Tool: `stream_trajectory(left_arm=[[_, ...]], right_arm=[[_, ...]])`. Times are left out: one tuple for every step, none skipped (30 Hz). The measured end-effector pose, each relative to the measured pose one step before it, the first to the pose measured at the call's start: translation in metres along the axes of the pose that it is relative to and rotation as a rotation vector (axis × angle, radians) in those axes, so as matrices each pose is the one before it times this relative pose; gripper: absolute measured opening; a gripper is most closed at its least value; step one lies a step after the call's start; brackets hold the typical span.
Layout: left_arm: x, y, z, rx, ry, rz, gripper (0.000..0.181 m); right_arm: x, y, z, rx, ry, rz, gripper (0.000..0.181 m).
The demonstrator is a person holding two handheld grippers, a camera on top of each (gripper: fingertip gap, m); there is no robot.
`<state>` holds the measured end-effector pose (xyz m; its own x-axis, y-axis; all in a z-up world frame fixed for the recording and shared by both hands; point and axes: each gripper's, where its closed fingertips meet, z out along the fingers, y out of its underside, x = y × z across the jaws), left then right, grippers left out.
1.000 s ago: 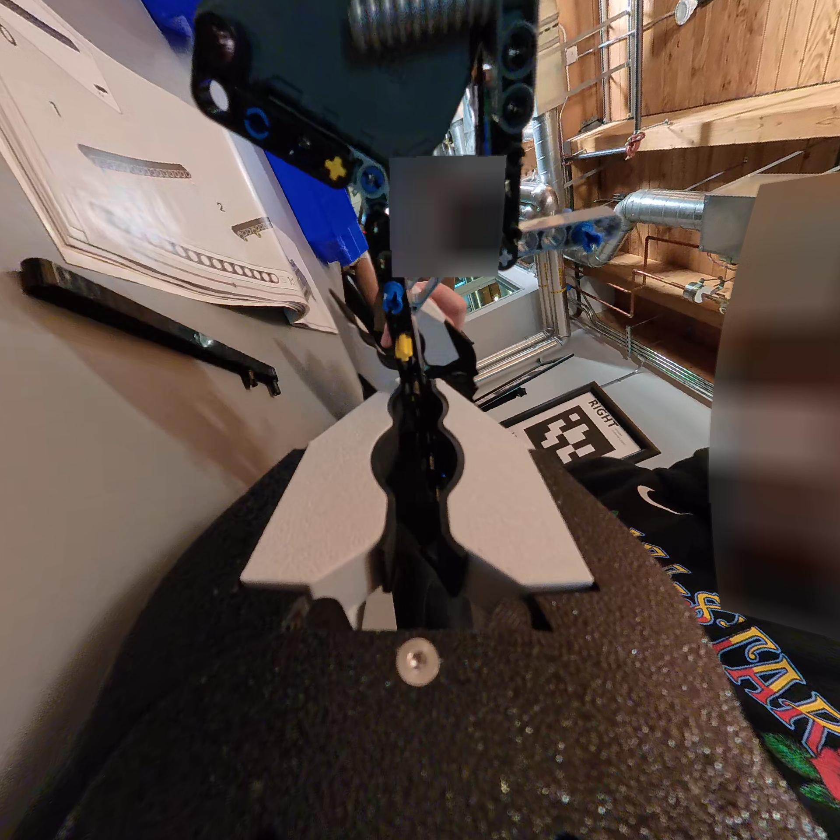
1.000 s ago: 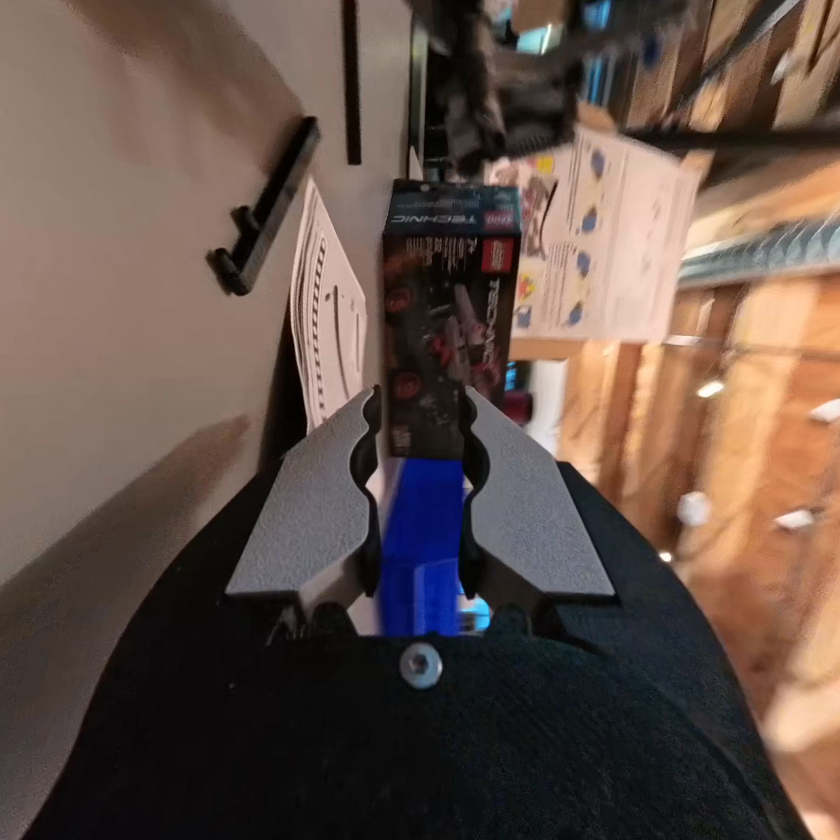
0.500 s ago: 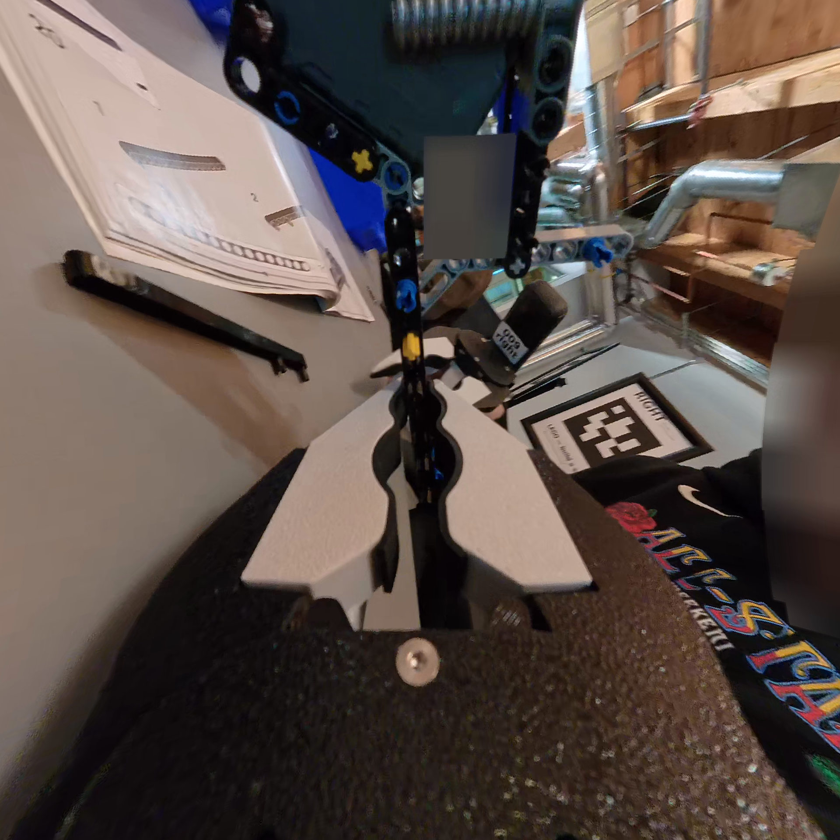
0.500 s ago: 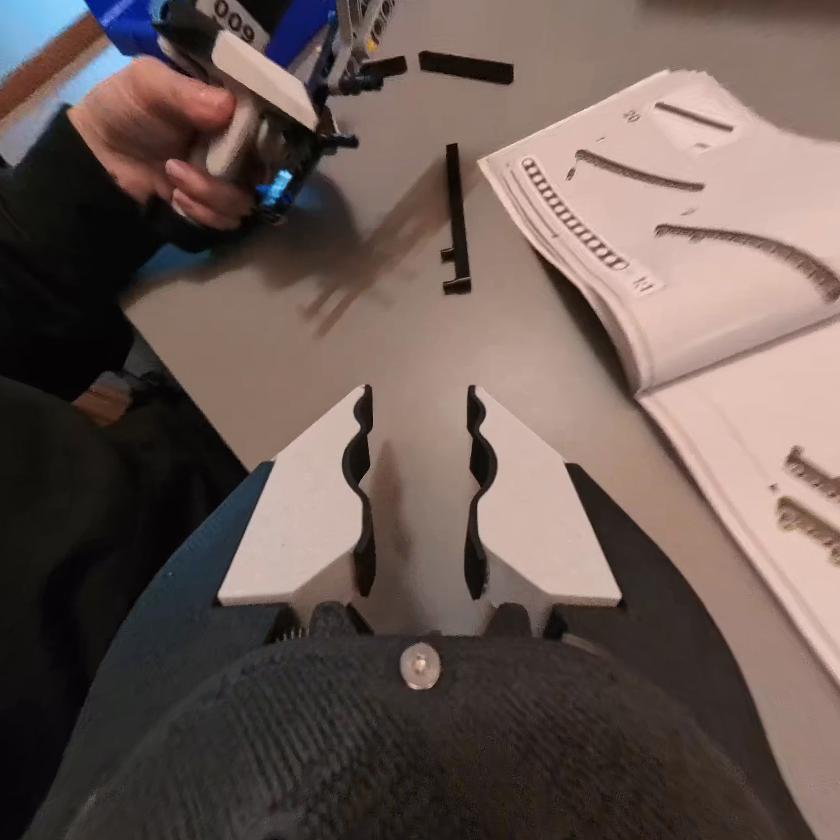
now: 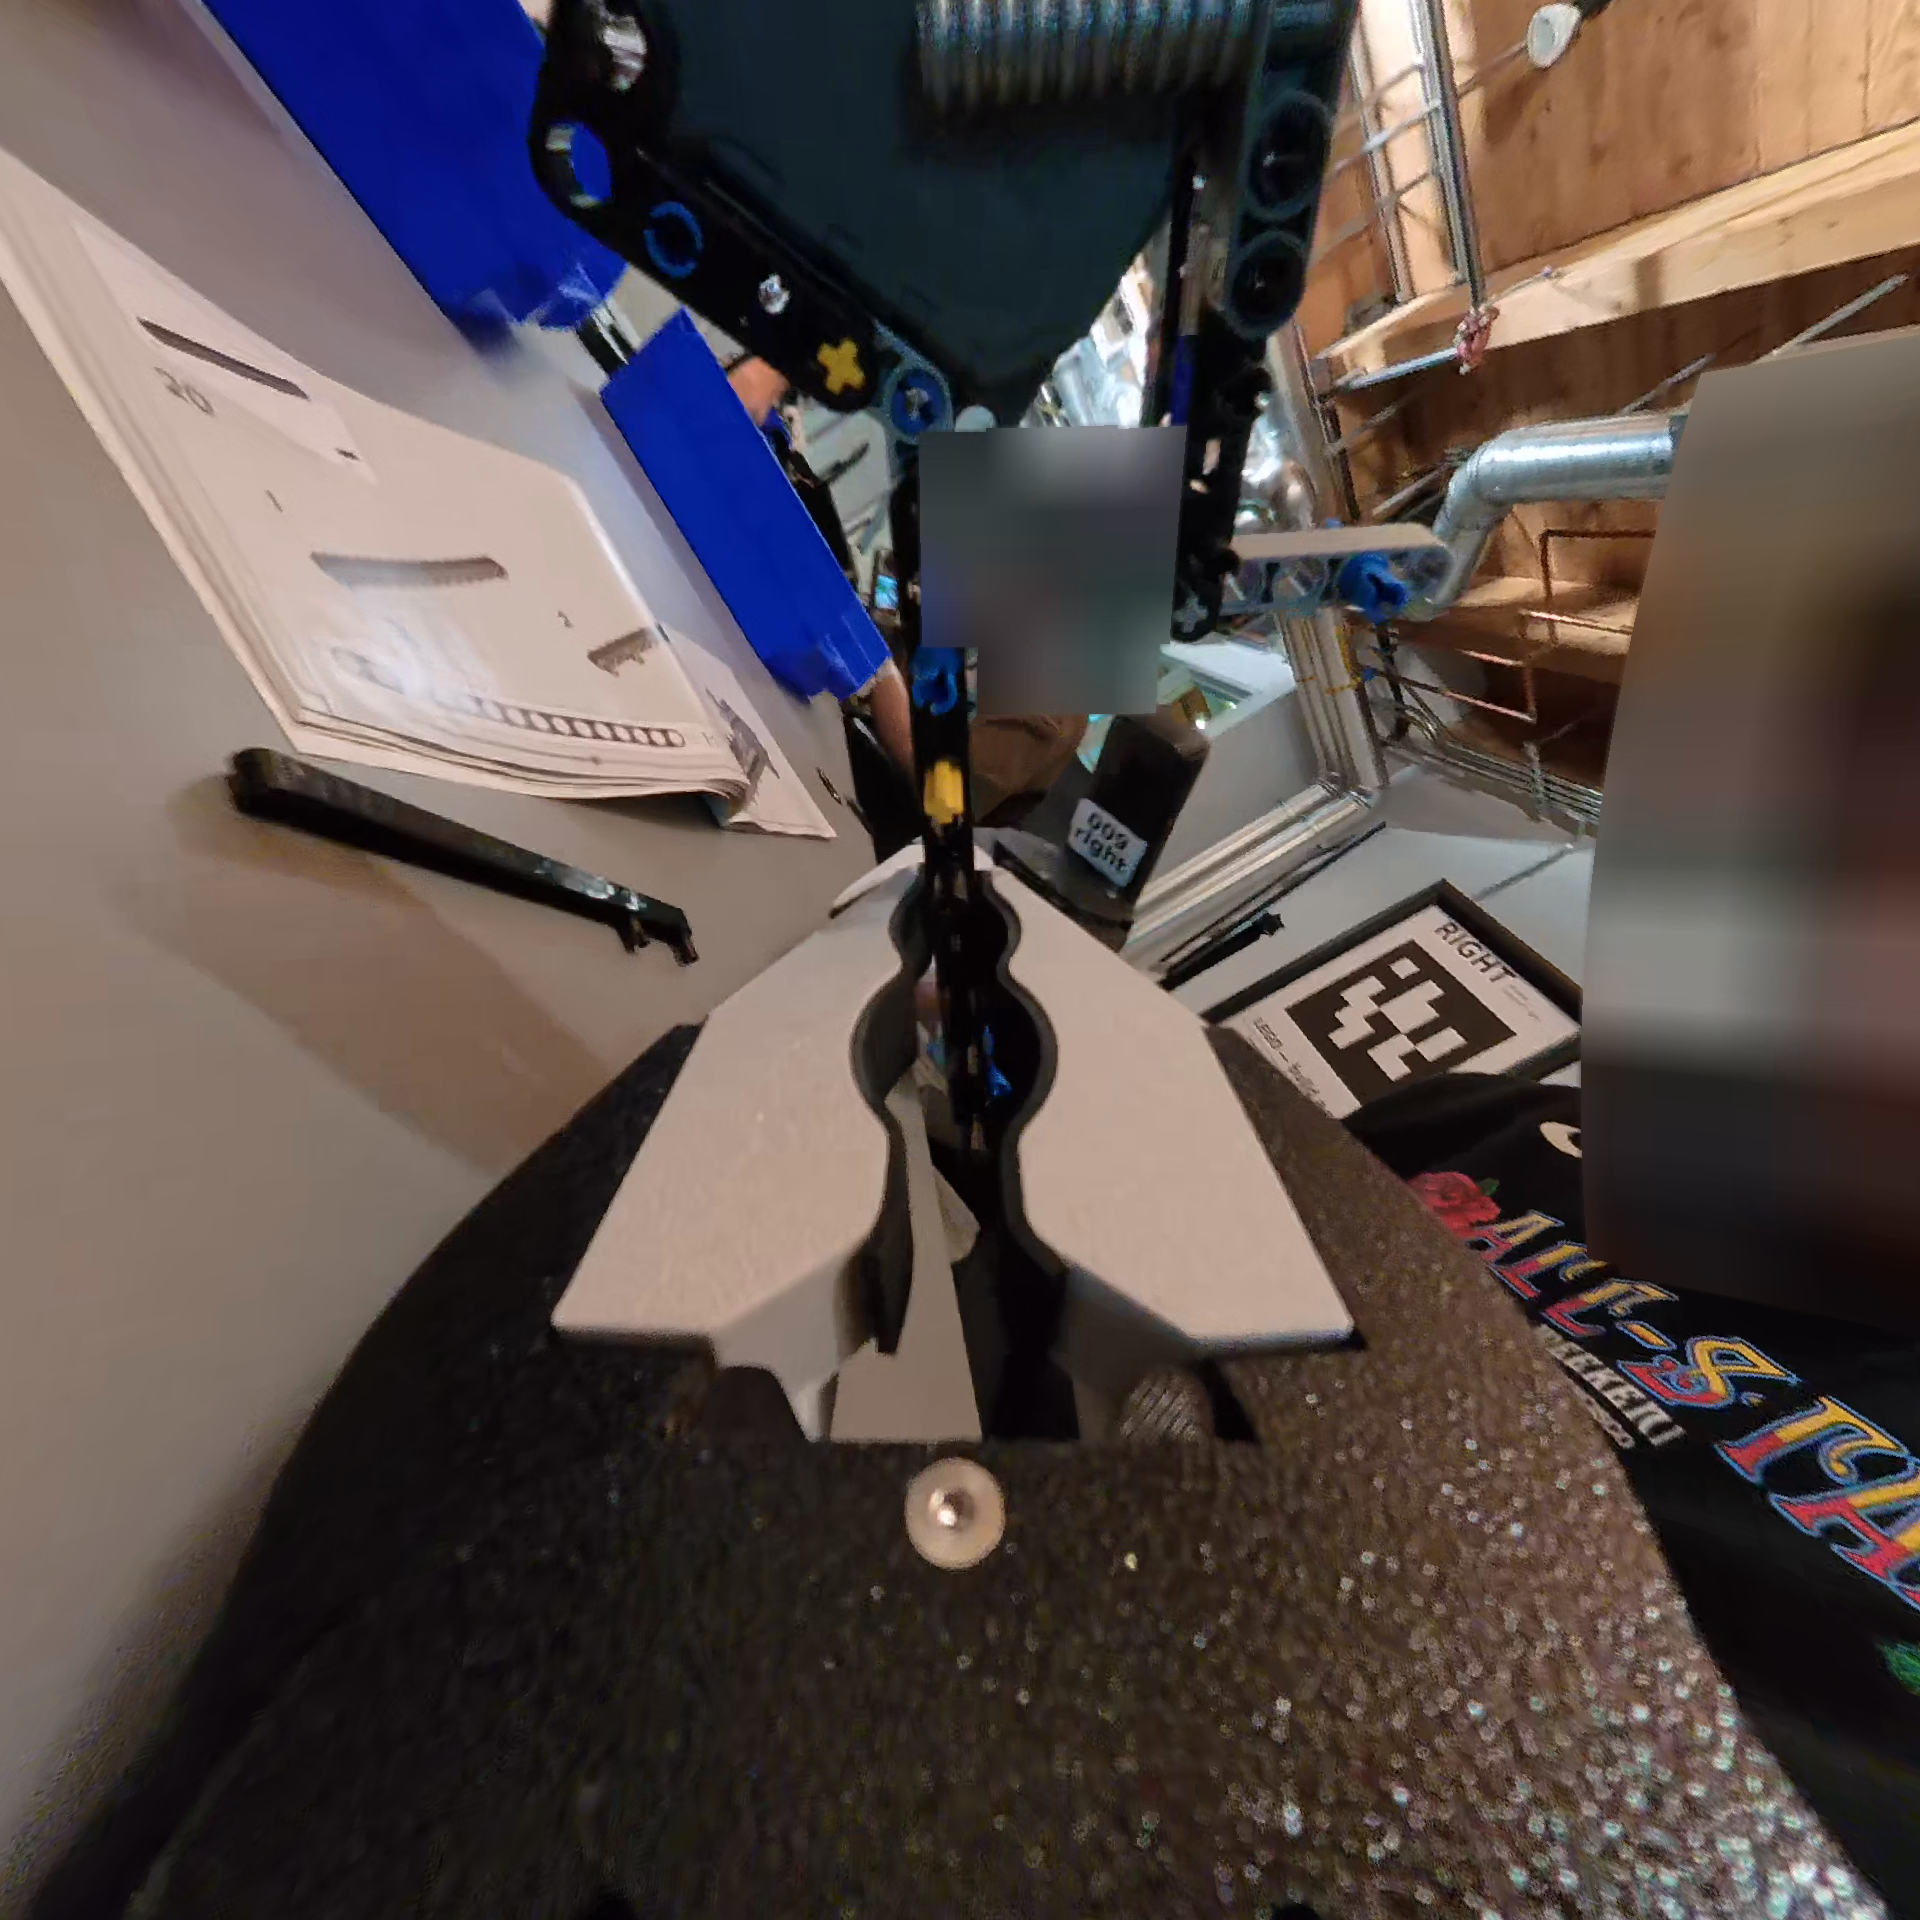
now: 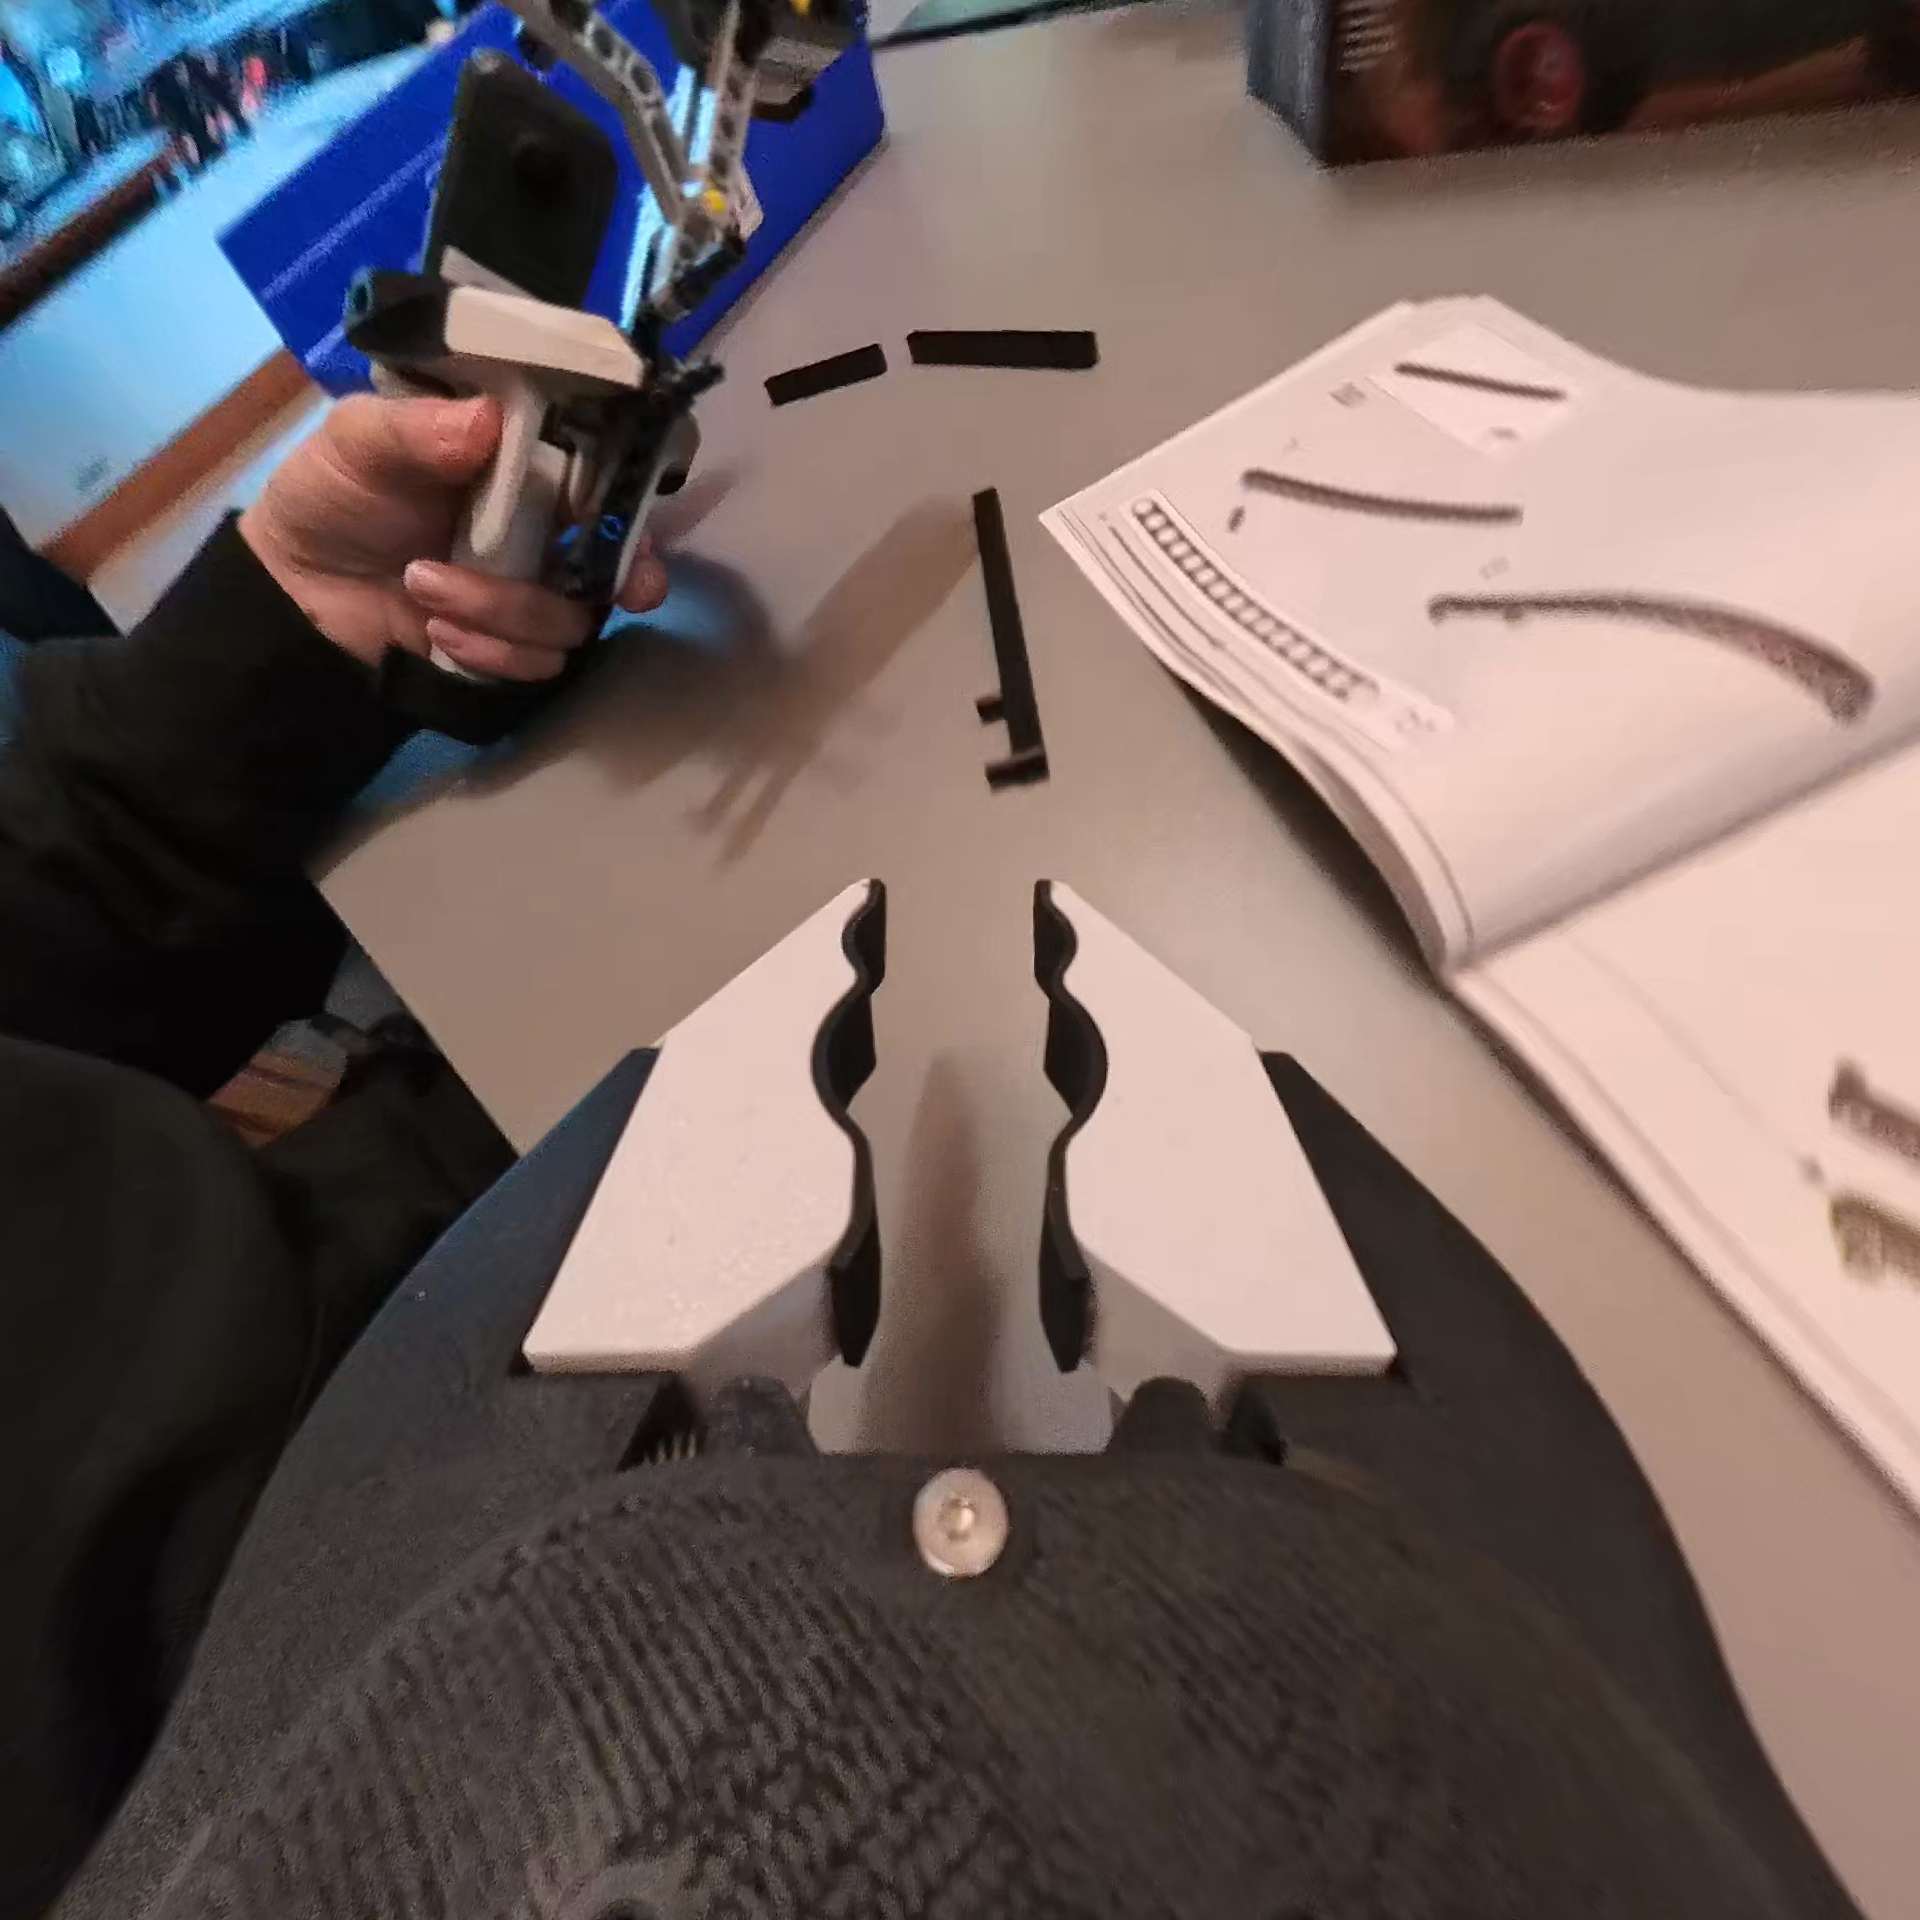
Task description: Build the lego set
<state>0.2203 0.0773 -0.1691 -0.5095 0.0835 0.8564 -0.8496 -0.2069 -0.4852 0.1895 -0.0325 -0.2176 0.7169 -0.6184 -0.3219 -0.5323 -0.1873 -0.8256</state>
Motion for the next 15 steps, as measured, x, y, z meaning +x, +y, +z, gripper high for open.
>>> stream_trajectory(left_arm=[[-0.00237,-0.00229,-0.00208,0.0109,-0.017,-0.0015,0.005],[-0.00198,-0.00132,-0.00195,0.0055,-0.0103,-0.012,0.005],[-0.00084,-0.00095,-0.00182,0.0038,0.0002,-0.0166,0.005],[-0.00024,-0.00121,-0.00164,0.0089,0.002,-0.0108,0.005],[-0.00026,-0.00213,-0.00157,0.0171,-0.0018,-0.0002,0.005],[0.00044,-0.0018,-0.00148,0.0144,-0.0008,0.0056,0.005],[0.00156,-0.00032,-0.00119,0.0029,0.0053,0.0077,0.005],[0.00169,0.00146,-0.00095,-0.01,0.0066,0.0065,0.005],[0.0007,0.00164,-0.00055,-0.0123,0.0,0.0081,0.005],[-0.00069,0.00093,-0.00051,-0.0073,-0.0107,0.0076,0.005],[-0.00232,0.00062,-0.00055,-0.0052,-0.0189,0.0001,0.005],[-0.00355,0.00116,-0.00066,-0.0085,-0.0242,-0.0108,0.005],[-0.00441,0.00123,-0.00067,-0.0083,-0.0282,-0.0153,0.005],[-0.00394,0.00038,-0.00035,-0.0011,-0.024,-0.0138,0.005],[-0.00272,-0.00069,-0.00011,0.0055,-0.0146,-0.0118,0.005]], right_arm=[[-0.00071,-0.0086,0.00744,-0.0101,-0.0035,-0.0242,0.028],[-0.00086,-0.01143,0.00726,0.0017,-0.0083,-0.0232,0.029],[0.00028,-0.00956,0.00736,-0.0098,-0.0083,-0.0316,0.027],[0.0034,-0.00637,0.00748,-0.0298,0.0049,-0.0367,0.026],[0.00517,-0.00375,0.00748,-0.0396,0.0184,-0.0408,0.026],[0.00503,-0.00038,0.00845,-0.0489,0.0207,-0.0473,0.028],[0.00366,0.00125,0.00932,-0.0512,0.0181,-0.0362,0.031],[0.00004,0.00011,0.00888,-0.0388,0.0094,-0.0298,0.031],[-0.00197,-0.00084,0.00896,-0.0221,0.0059,-0.0345,0.031],[-0.00112,0.00048,0.00889,-0.023,0.009,-0.0262,0.032],[-0.00186,0.00358,0.00784,-0.0385,-0.0003,-0.0088,0.032],[-0.00267,0.0029,0.00629,-0.0309,-0.0108,-0.0018,0.032],[-0.00021,0.00013,0.00497,-0.0083,-0.0029,0.0098,0.03],[0.00175,0.00055,0.00367,-0.0112,0.0008,0.0163,0.028],[0.00095,0.0001,0.00225,-0.011,-0.0051,0.0079,0.027]])
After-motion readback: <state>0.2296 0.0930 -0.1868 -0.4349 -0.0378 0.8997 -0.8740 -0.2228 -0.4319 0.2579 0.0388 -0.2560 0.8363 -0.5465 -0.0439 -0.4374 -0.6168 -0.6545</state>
